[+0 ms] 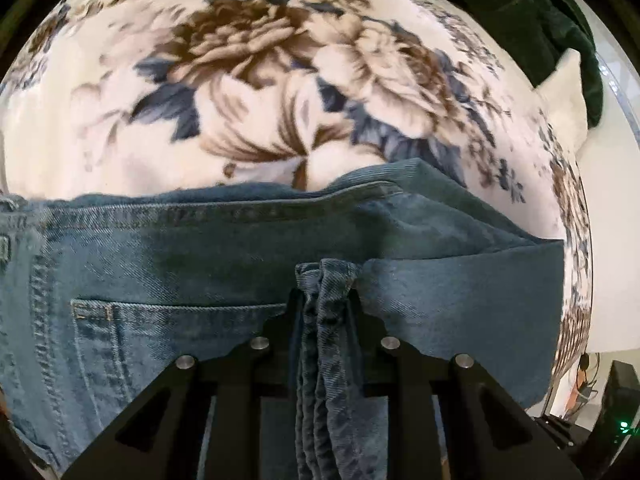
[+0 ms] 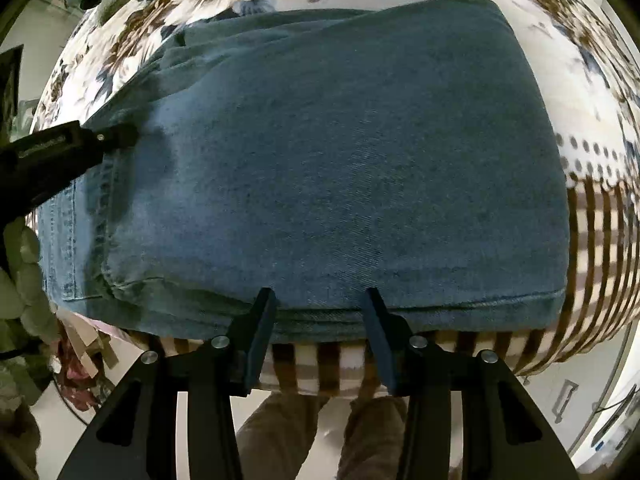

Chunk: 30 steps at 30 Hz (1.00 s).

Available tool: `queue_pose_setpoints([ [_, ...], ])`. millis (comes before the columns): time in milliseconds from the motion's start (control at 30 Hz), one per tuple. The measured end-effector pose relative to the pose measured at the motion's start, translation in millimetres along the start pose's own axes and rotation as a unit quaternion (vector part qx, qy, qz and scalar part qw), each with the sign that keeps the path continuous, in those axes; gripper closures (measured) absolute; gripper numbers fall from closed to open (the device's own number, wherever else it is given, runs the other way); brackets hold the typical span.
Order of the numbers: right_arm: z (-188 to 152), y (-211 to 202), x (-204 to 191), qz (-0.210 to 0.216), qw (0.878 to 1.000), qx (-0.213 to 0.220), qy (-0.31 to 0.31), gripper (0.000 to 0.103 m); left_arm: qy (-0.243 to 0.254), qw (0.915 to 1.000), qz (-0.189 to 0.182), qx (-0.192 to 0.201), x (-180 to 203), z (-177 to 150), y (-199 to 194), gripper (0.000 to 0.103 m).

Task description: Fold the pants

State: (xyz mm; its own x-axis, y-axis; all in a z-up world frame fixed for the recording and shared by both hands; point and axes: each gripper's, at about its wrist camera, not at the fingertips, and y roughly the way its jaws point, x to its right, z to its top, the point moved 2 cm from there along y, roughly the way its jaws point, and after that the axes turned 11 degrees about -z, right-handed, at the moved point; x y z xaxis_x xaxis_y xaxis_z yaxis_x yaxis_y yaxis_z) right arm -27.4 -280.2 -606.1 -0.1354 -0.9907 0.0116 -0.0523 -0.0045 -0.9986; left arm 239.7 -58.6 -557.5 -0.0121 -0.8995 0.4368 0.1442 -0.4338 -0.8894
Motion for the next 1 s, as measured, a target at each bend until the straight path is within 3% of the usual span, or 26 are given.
queue_pose_setpoints([
  [67, 6, -4, 0, 0.003, 1.000, -0.003, 0.009, 0.055, -0.021, 0.9997, -0.011, 0.001, -3, -2, -6, 0.081],
  [167, 17, -19, -3, 0.025, 0.999, 0.018, 0.024, 0.055, -0.047, 0.9988, 0.006, 0.010, 0, -14, -31, 0.072],
  [233, 26, -22, -11, 0.027, 0.999, 0.032, 0.017, 0.055, -0.039, 0.9988, 0.007, 0.028, 10, -24, -44, 0.070],
  [267, 30, -20, -15, 0.026, 0.999, 0.028, 0.012, 0.055, -0.024, 0.9993, 0.009, 0.027, 19, -31, -47, 0.062],
  [333, 32, -9, -22, 0.019, 1.000, 0.012, 0.006, 0.055, 0.002, 0.9997, 0.026, -0.006, 28, -48, -32, 0.056],
  [400, 24, 1, -31, 0.015, 1.000, -0.012, -0.006, 0.055, 0.006, 0.9969, 0.061, -0.049, 23, -68, -11, 0.056],
  [467, 13, 2, -34, 0.009, 1.000, -0.017, -0.020, 0.055, 0.006, 0.9947, 0.079, -0.066, 14, -85, -3, 0.056],
  [633, -5, 1, -30, 0.010, 1.000, -0.015, -0.018, 0.055, -0.010, 0.9964, 0.072, -0.044, 5, -104, -15, 0.047],
  [1000, -5, 9, -27, -0.006, 1.000, -0.023, 0.001, 0.055, -0.037, 0.9962, 0.069, -0.038, -2, -99, -11, 0.046],
])
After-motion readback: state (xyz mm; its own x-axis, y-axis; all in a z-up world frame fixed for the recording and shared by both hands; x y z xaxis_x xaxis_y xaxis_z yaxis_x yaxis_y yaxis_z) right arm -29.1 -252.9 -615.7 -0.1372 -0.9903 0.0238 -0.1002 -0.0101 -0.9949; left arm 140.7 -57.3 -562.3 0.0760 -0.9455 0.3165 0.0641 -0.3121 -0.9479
